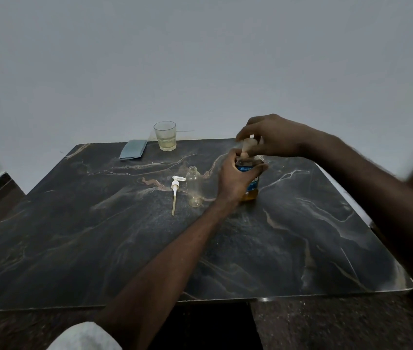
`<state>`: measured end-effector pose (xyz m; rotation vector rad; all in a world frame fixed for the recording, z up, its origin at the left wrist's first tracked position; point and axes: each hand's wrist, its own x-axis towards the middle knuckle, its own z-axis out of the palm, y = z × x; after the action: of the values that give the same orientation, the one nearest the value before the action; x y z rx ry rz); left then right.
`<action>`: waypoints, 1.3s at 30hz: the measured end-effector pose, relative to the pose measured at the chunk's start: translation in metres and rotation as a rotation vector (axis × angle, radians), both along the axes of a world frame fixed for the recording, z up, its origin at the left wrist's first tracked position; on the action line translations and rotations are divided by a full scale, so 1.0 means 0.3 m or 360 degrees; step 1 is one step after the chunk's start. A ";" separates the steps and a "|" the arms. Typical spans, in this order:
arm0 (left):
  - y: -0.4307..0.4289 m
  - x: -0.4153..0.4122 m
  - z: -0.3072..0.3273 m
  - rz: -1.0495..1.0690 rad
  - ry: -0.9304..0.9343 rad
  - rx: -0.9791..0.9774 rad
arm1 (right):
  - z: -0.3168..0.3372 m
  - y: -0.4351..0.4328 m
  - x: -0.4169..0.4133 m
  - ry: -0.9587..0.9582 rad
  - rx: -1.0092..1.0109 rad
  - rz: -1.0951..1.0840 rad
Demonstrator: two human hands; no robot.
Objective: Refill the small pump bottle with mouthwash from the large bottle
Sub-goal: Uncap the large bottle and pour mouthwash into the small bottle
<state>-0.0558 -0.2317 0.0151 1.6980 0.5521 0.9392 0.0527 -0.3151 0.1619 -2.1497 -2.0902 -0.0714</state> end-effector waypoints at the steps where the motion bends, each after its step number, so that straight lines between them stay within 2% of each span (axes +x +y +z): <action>1: -0.001 0.000 0.001 -0.0002 0.0010 -0.0004 | 0.001 0.000 -0.005 -0.0054 0.0019 0.0046; 5: -0.003 0.001 0.007 0.0016 0.0043 -0.0004 | 0.047 -0.023 -0.001 0.0053 0.0038 0.0156; 9: 0.001 0.005 -0.002 0.0026 0.0052 -0.0004 | 0.055 -0.076 0.064 0.0438 0.0217 0.0013; 14: 0.006 0.002 -0.008 0.0023 0.0029 -0.0023 | -0.106 -0.155 0.138 0.1345 0.0741 -0.0297; 17: 0.008 0.001 -0.009 0.0027 0.0003 -0.0025 | -0.268 -0.180 0.131 0.1753 0.0842 -0.0600; 19: 0.006 0.000 -0.010 0.0021 0.0001 -0.0028 | -0.364 -0.191 0.112 0.1687 0.0805 -0.0825; 22: 0.006 -0.002 -0.010 0.0011 0.0009 -0.0022 | -0.456 -0.207 0.081 0.1264 0.0732 -0.0991; 28: 0.010 -0.004 -0.009 -0.0008 -0.0002 -0.0028 | -0.510 -0.224 0.056 0.0877 0.0597 -0.0948; 32: 0.009 -0.001 -0.011 -0.0012 -0.0019 -0.0056 | -0.538 -0.225 0.054 0.0785 0.0569 -0.0941; 39: 0.002 -0.006 0.000 -0.0019 -0.0013 -0.0053 | -0.551 -0.216 0.038 0.0843 0.0618 -0.0982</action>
<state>-0.0575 -0.2311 0.0150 1.6652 0.5490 0.9235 0.0640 -0.3800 -0.0034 -2.1651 -1.0012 0.0253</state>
